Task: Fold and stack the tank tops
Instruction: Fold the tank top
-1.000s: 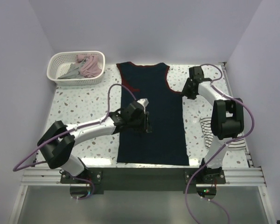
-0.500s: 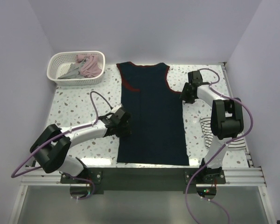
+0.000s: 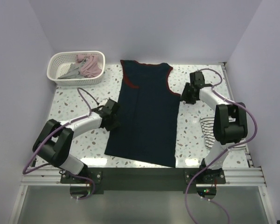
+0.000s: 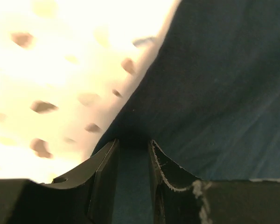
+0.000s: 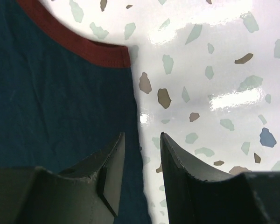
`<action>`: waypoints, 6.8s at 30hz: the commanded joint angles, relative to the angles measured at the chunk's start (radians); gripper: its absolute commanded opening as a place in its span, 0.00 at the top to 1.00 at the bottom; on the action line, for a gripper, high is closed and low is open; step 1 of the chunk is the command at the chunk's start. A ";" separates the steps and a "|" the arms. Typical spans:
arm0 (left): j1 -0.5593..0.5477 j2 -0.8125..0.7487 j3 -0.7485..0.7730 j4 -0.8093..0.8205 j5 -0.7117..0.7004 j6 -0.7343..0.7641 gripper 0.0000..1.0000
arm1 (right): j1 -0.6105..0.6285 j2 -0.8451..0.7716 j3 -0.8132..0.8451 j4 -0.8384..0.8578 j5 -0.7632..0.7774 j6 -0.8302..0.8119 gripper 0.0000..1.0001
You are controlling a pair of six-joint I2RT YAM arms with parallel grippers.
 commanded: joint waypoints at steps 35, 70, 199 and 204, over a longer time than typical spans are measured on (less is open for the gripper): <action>-0.766 0.208 0.440 -0.004 0.137 0.241 0.50 | 0.004 0.225 0.135 0.165 0.005 0.005 0.87; -0.918 0.423 0.640 -0.099 -0.044 0.195 1.00 | 0.004 0.175 0.147 0.121 -0.001 0.049 1.00; 0.009 0.244 0.488 0.088 0.155 0.375 0.70 | 0.305 0.328 0.314 -0.086 0.108 0.131 0.54; 0.009 0.118 0.355 0.104 0.196 0.323 0.67 | 0.308 0.207 0.269 -0.074 0.073 0.095 0.41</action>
